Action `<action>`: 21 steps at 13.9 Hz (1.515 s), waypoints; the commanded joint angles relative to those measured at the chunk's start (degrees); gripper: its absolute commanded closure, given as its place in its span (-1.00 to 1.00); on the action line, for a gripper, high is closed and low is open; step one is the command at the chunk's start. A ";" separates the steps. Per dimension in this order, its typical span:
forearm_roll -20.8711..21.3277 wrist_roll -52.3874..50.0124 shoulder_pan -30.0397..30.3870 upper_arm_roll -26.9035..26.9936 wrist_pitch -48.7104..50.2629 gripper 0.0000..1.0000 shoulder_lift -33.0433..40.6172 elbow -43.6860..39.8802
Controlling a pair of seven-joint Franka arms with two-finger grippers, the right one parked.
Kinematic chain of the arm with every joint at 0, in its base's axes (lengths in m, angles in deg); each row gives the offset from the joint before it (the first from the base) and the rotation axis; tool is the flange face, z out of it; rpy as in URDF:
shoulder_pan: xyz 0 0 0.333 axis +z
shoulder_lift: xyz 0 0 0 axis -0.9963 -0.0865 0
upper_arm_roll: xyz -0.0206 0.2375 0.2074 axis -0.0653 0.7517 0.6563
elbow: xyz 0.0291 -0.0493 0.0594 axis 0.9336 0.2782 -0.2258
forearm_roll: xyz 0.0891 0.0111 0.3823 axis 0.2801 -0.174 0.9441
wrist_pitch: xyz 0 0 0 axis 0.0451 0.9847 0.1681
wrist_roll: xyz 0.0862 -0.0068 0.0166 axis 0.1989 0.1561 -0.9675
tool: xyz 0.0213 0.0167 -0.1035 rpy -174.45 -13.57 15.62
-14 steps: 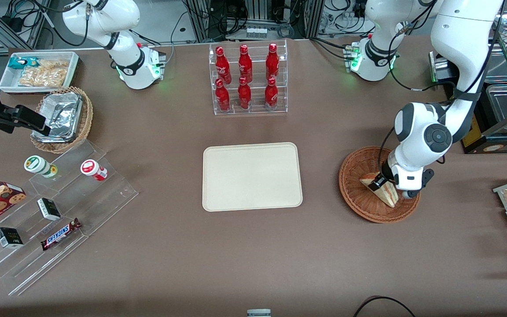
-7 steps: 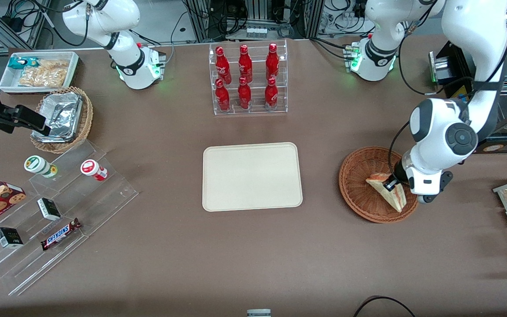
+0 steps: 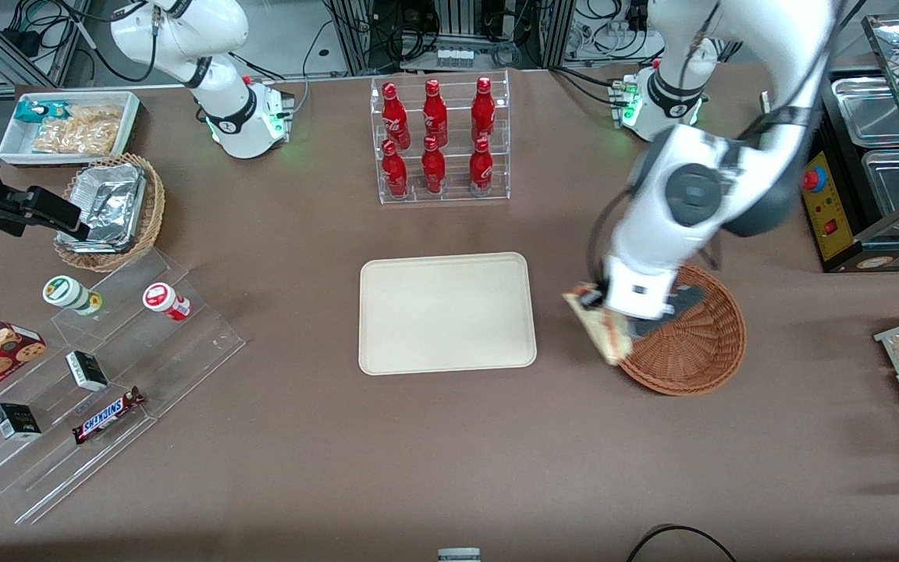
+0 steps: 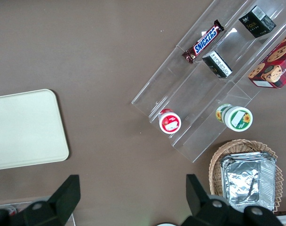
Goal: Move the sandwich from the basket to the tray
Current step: 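Carry the sandwich with the left gripper over the beige tray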
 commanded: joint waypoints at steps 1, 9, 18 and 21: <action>0.49 -0.02 -6.88 0.81 1.18 0.88 -7.61 -6.46; 4.44 -0.64 -18.85 0.89 -8.11 0.85 -22.91 -15.97; 8.05 -0.64 -21.14 0.89 -13.32 -0.41 -26.96 -15.71; 8.05 -2.04 -20.70 1.24 -12.97 -1.00 -25.65 -15.62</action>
